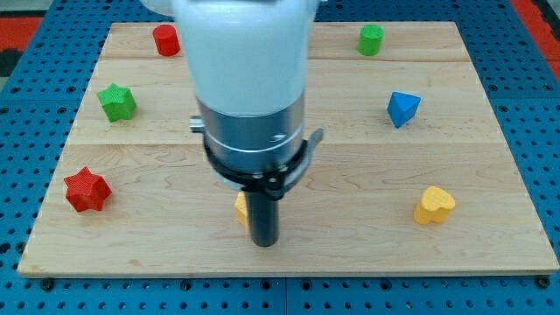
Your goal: Move your arm to the bottom right of the board
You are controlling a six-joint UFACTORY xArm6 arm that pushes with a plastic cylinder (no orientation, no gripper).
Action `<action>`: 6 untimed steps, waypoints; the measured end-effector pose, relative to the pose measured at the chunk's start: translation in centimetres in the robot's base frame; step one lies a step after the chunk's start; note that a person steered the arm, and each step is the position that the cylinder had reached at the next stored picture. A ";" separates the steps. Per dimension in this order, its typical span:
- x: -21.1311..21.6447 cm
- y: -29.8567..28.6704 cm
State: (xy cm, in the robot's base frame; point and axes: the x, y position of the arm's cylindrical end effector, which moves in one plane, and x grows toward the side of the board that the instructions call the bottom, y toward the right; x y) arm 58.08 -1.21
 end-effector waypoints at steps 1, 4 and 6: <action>0.0 4.5; 2.9 21.3; 2.4 32.2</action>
